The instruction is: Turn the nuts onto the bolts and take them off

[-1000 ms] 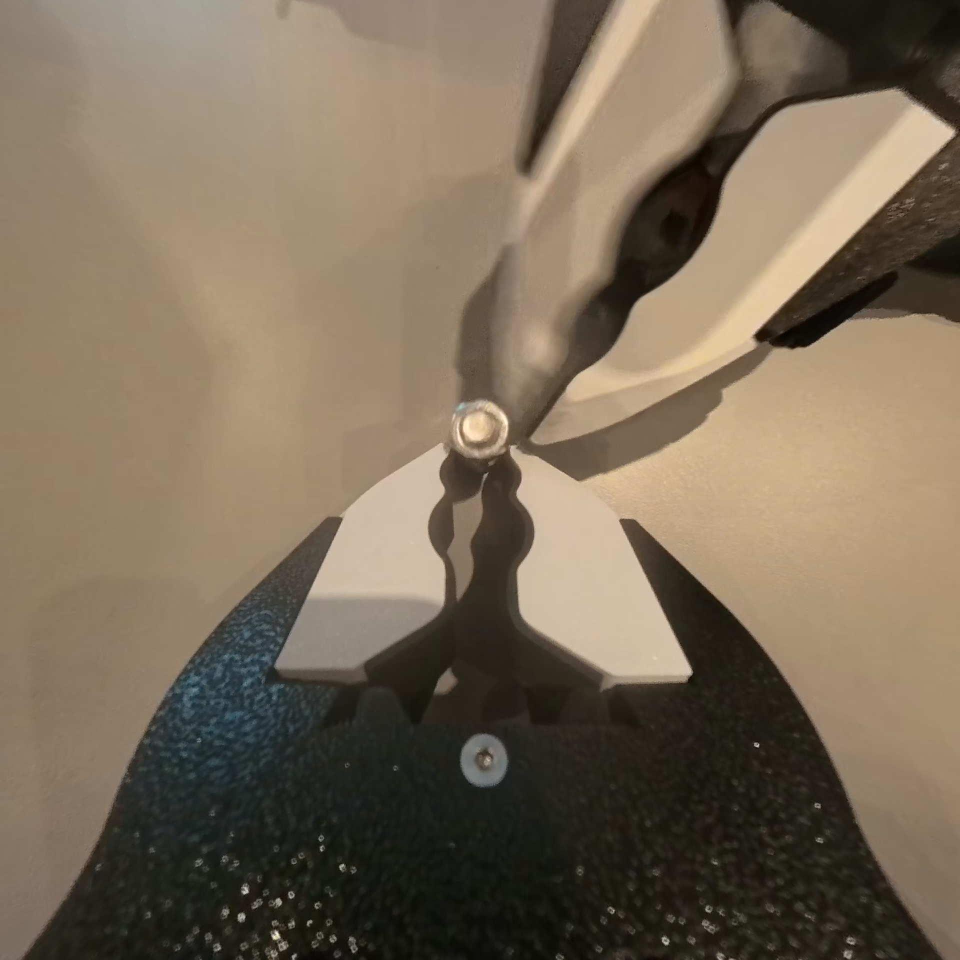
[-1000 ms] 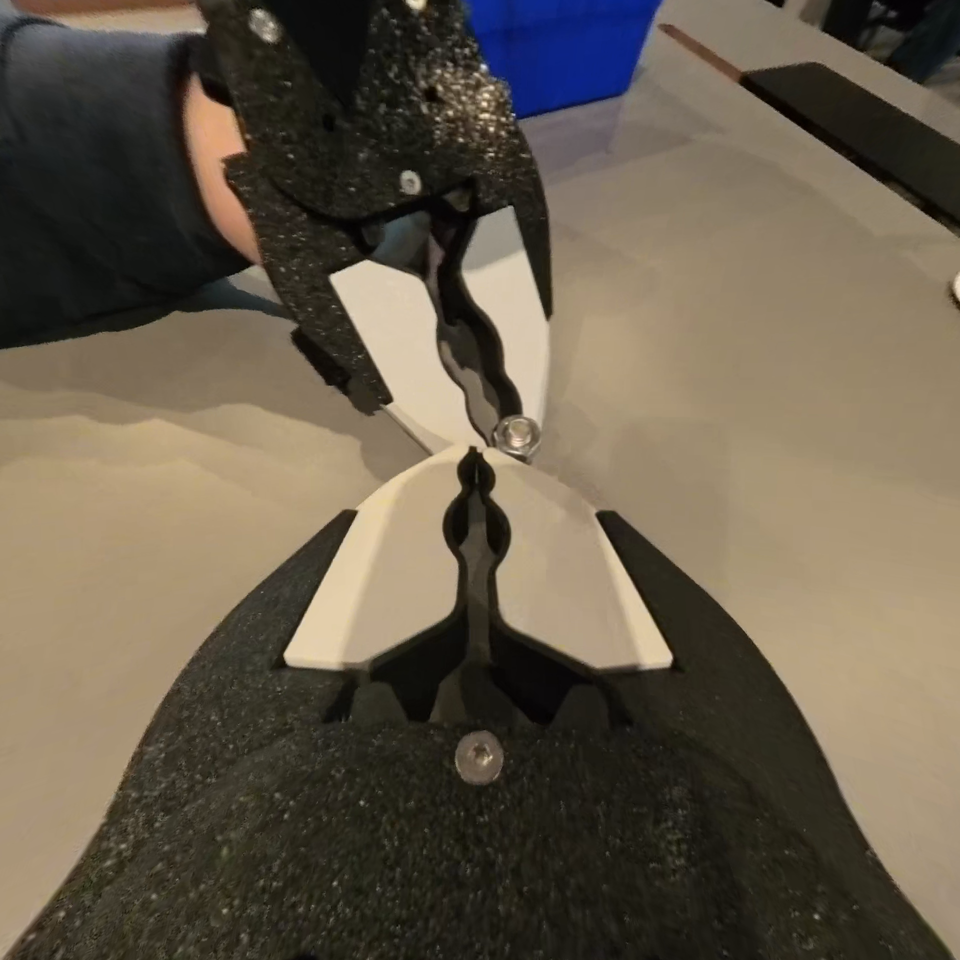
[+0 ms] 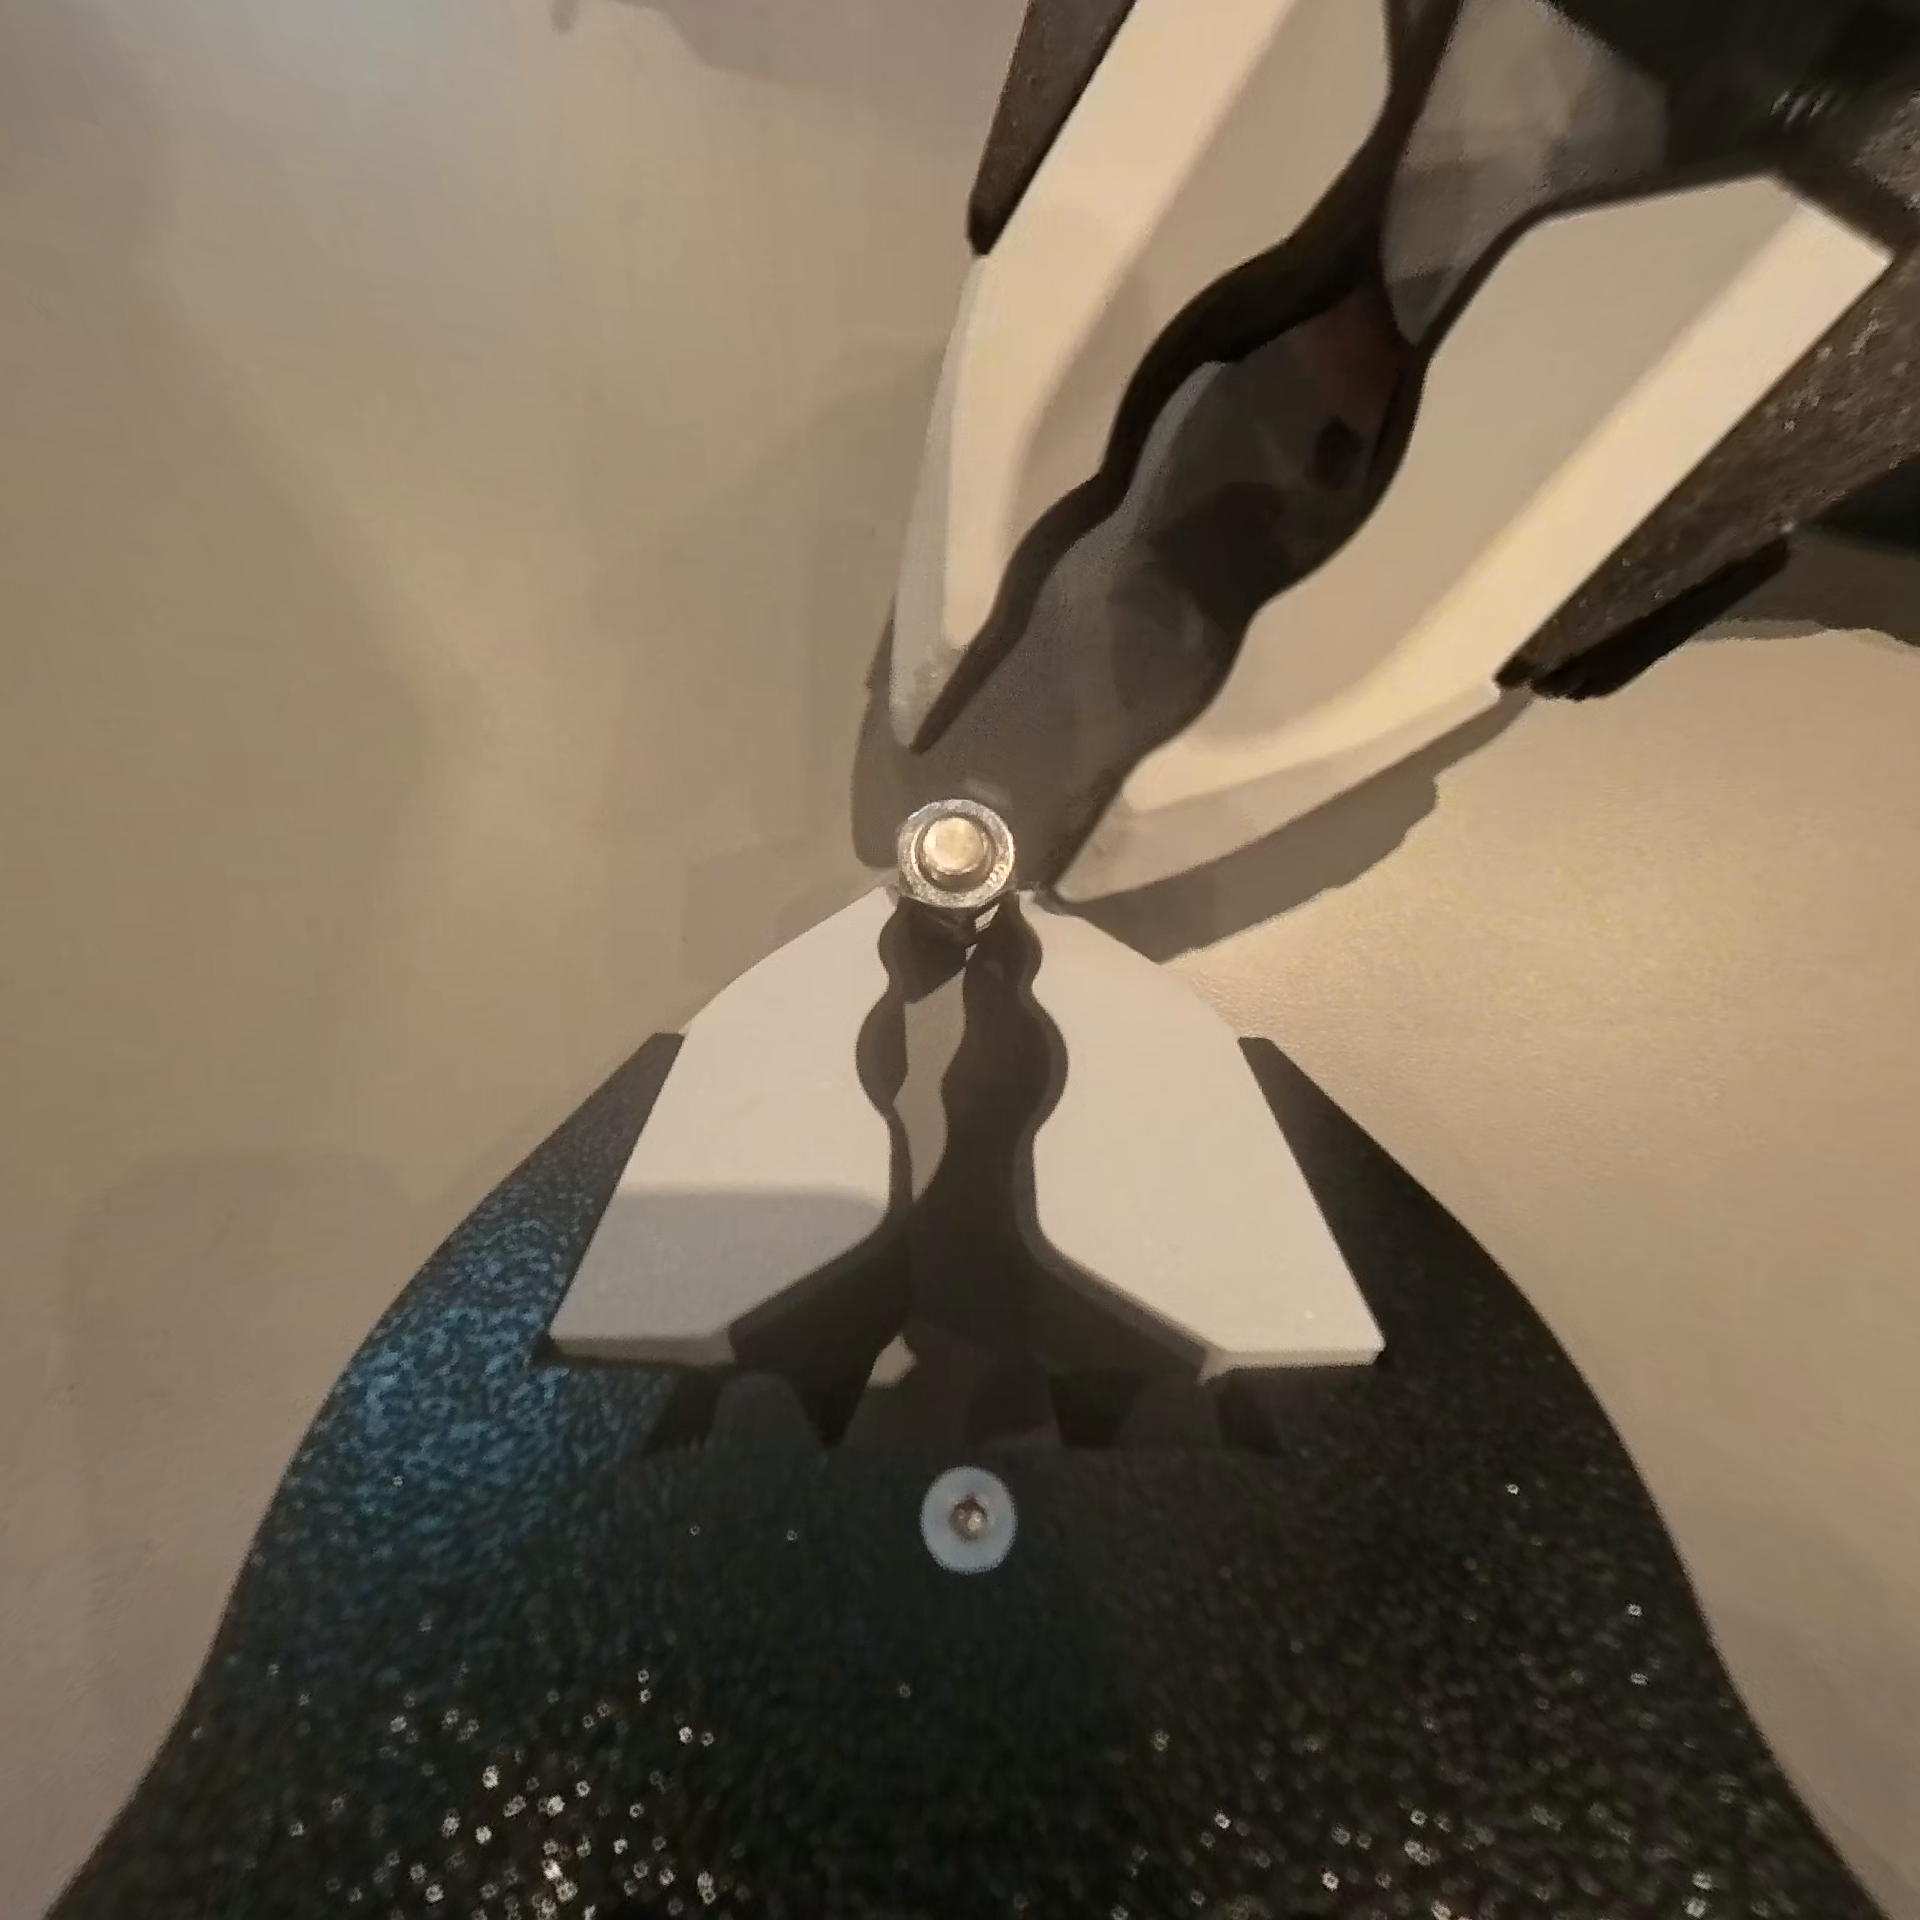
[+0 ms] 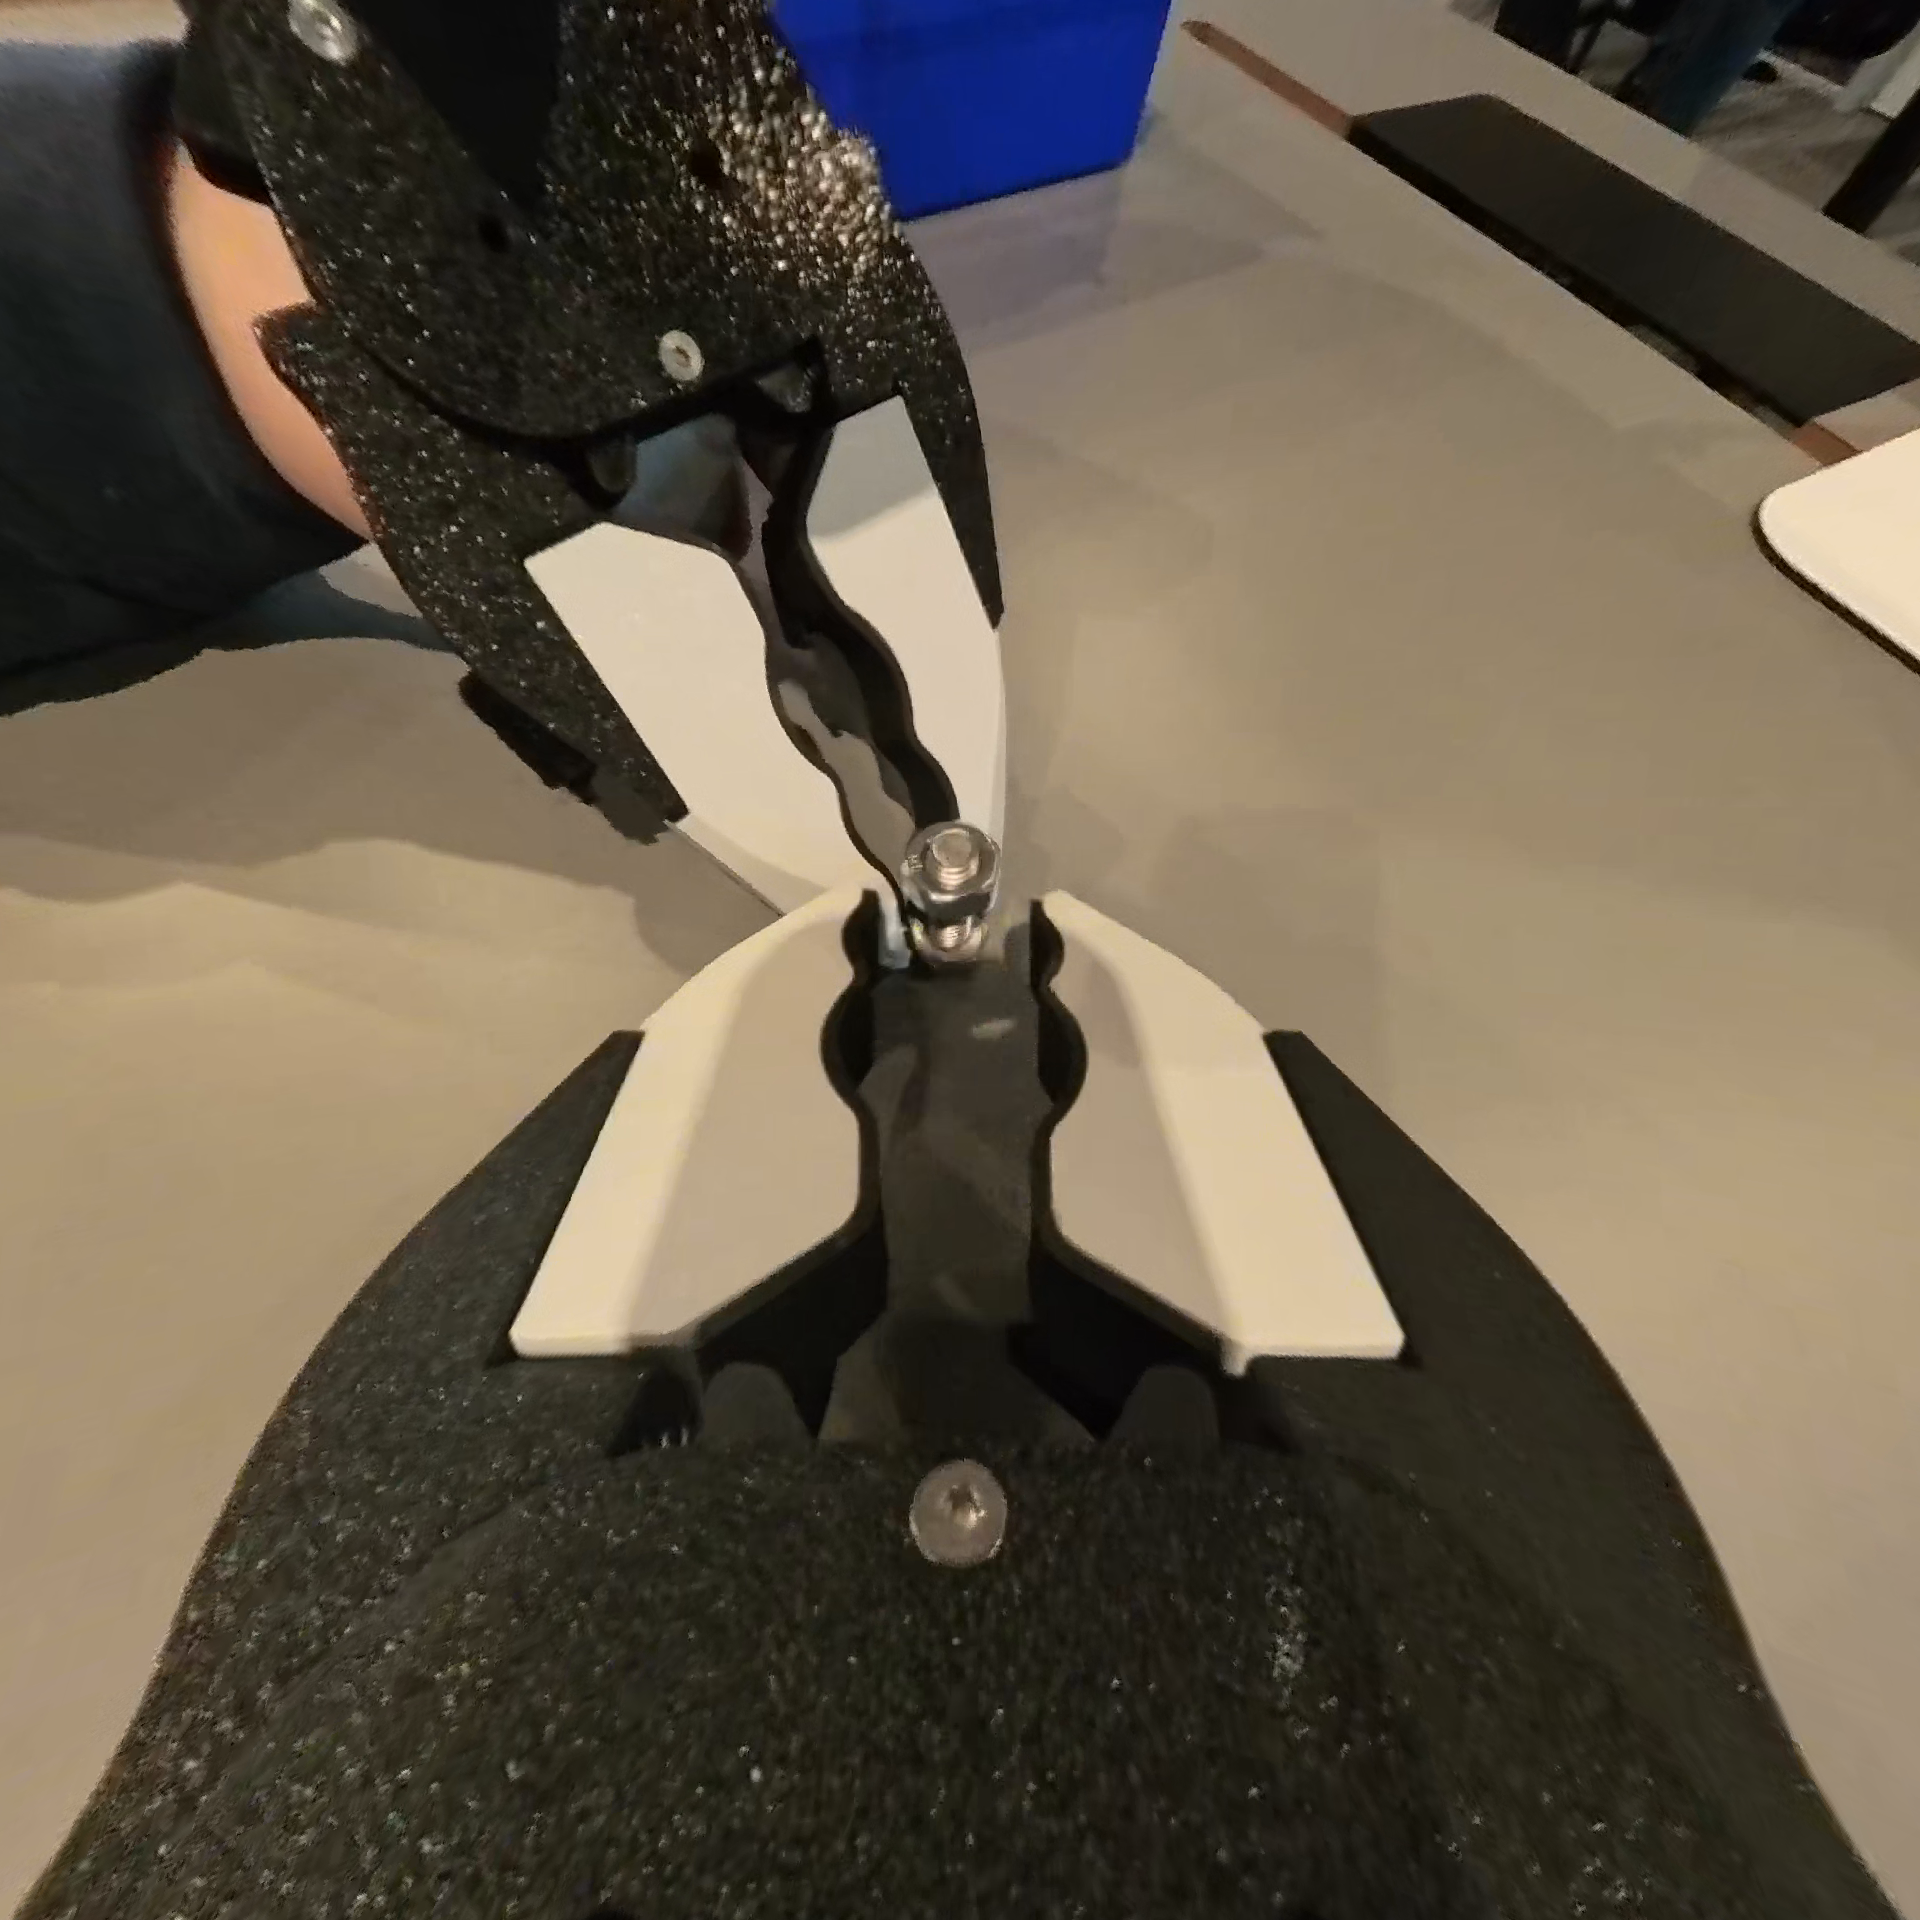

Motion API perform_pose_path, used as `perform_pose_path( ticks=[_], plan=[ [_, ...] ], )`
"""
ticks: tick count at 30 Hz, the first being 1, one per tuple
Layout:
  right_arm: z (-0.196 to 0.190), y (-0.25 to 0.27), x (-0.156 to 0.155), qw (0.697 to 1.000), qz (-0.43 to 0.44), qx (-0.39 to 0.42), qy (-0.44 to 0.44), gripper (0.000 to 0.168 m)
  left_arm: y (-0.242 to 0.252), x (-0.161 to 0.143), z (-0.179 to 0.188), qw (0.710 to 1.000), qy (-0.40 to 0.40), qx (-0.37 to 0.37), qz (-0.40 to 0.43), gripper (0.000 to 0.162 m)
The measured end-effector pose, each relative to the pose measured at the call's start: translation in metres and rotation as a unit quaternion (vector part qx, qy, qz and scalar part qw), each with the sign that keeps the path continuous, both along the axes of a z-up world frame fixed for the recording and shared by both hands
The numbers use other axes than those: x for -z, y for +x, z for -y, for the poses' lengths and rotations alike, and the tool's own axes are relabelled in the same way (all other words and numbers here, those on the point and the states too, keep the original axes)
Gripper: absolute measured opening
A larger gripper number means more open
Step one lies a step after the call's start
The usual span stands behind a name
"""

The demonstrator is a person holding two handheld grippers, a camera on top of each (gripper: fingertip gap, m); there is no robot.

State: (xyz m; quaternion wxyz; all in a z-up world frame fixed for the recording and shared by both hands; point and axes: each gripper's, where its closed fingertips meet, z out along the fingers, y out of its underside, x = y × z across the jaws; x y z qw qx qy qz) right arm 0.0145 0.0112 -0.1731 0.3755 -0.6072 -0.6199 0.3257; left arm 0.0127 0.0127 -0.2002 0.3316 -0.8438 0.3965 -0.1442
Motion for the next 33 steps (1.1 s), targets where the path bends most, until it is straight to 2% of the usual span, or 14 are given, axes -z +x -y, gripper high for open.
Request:
perform_pose_path(
  ticks=[1, 4, 11, 15, 17, 22, 28, 33],
  plan=[
    [0.003, 0.000, 0.001, 1.000, 0.003, -0.011, 0.003, 0.026, 0.000, 0.000, 0.000, 1.000, 0.000, 0.000, 0.000, 0.015],
    [0.016, 0.000, 0.000, 0.999, -0.002, -0.054, 0.010, 0.000, 0.000, 0.000, 0.000, 1.000, 0.001, 0.000, 0.000, 0.015],
    [0.006, 0.004, -0.006, 0.999, -0.021, -0.026, 0.008, 0.005, 0.002, 0.000, 0.003, 1.000, 0.009, 0.014, 0.006, 0.015],
    [-0.005, 0.008, -0.010, 0.999, -0.036, 0.001, 0.010, 0.021, 0.005, -0.001, 0.005, 1.000, 0.008, 0.021, 0.014, 0.029],
    [-0.006, 0.008, -0.012, 0.999, -0.041, 0.001, -0.005, 0.028, 0.004, 0.000, 0.007, 1.000, -0.005, 0.020, 0.020, 0.050],
    [-0.003, 0.005, -0.006, 0.999, -0.022, -0.008, -0.029, 0.035, -0.006, -0.007, 0.007, 0.999, -0.004, 0.012, 0.041, 0.088],
    [0.004, -0.007, 0.002, 0.999, 0.006, -0.031, -0.027, 0.036, -0.019, -0.025, 0.002, 0.997, 0.022, -0.011, 0.077, 0.097],
    [0.003, -0.010, 0.003, 0.999, 0.013, -0.023, -0.032, 0.020, -0.022, -0.031, -0.001, 0.996, 0.039, -0.022, 0.081, 0.101]
  ],
)
